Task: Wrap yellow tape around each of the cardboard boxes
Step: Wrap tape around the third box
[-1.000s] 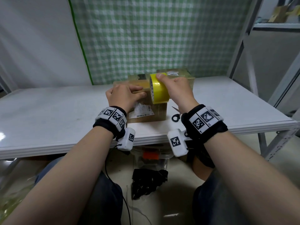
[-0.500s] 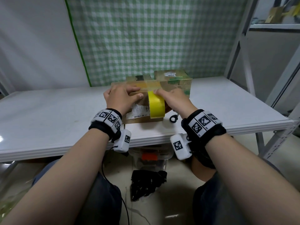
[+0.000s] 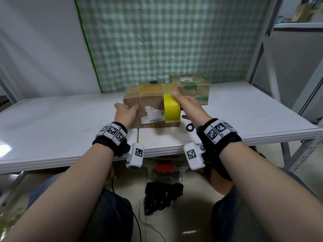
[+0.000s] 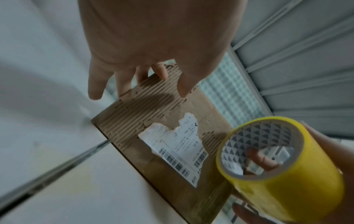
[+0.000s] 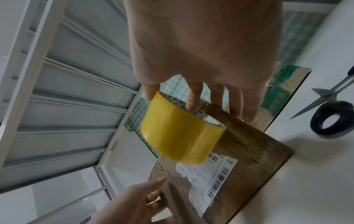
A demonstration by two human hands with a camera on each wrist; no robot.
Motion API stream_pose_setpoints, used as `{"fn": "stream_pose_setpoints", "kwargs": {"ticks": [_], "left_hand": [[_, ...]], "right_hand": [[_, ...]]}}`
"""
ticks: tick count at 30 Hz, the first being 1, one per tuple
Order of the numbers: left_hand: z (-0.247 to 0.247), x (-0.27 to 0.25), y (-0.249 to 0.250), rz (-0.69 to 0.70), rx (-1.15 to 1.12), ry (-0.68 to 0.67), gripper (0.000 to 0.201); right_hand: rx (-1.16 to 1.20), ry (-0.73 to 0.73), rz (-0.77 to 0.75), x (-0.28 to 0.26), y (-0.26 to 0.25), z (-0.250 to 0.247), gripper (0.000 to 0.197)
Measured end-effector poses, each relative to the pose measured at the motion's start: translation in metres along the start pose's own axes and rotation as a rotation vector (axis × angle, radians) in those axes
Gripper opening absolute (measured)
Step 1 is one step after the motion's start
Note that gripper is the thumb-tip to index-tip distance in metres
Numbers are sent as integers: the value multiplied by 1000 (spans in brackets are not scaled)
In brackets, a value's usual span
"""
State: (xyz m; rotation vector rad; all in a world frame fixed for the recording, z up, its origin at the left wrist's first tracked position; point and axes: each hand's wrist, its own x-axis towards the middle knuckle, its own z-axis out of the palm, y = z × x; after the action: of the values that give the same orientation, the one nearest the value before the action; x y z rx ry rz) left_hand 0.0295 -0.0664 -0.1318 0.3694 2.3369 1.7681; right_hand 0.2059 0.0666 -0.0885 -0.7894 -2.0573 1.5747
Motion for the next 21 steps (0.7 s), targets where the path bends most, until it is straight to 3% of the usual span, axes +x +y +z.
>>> {"fn": "stream_pose_setpoints", "kwargs": {"ticks": [5, 6, 10, 16, 21], "left_hand": [[1, -1, 1, 101, 7, -22, 33], [0, 2, 0, 117, -1, -13, 35], [-8, 5, 5, 207, -9, 28, 49], [-12, 5, 15, 253, 13, 11, 75], [-12, -7, 21, 276, 349, 8, 57]], "right_hand": [[88, 40, 16, 5, -1, 4, 100], [110, 56, 10, 5, -4, 4, 99], [165, 95, -33, 7, -16, 0, 54], [113, 59, -83, 25, -11, -6, 61], [-28, 2, -77, 42, 0, -2, 45]]}}
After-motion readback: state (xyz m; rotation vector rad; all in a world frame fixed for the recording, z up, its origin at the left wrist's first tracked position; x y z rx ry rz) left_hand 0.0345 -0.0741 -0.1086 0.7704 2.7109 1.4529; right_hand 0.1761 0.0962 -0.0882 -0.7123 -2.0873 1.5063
